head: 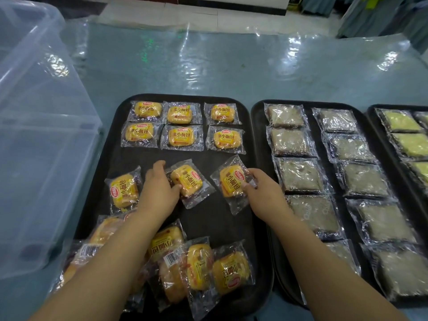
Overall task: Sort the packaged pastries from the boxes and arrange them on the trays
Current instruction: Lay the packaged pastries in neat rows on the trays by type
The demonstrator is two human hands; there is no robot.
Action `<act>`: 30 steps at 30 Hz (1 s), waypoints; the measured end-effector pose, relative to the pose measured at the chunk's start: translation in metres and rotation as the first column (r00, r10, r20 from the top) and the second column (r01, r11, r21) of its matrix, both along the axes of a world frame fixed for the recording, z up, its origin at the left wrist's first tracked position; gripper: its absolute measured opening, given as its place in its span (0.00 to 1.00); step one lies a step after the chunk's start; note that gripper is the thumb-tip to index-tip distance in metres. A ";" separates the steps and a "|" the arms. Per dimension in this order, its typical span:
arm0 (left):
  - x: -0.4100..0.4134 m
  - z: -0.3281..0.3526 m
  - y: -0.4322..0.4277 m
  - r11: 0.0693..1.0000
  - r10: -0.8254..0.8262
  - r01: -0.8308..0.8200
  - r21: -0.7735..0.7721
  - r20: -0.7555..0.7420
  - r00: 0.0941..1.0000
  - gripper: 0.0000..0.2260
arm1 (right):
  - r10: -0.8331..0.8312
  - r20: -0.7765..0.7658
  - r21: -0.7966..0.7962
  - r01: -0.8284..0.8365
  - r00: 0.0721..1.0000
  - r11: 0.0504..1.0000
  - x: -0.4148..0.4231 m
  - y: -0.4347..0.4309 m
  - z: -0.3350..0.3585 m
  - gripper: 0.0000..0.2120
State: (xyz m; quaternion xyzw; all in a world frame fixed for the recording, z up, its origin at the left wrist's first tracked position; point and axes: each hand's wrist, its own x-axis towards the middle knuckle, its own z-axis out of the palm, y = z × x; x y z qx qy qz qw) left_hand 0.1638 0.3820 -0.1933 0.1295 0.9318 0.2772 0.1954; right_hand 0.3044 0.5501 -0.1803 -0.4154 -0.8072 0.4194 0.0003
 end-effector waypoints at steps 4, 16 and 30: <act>-0.004 -0.002 -0.009 0.932 -0.354 0.331 -0.146 -0.179 0.918 0.27 | 0.032 0.035 -0.007 -0.032 0.999 0.999 -0.004 0.002 -0.003 0.13; -0.010 -0.004 0.004 0.766 -0.531 0.416 -0.489 -0.118 0.839 0.23 | 0.133 0.238 0.074 -0.155 0.962 0.985 -0.019 0.026 -0.007 0.17; -0.003 -0.016 0.014 0.851 -0.447 0.340 -0.400 -0.213 0.869 0.21 | 0.215 0.336 0.409 -0.348 0.917 0.843 -0.024 -0.029 -0.022 0.21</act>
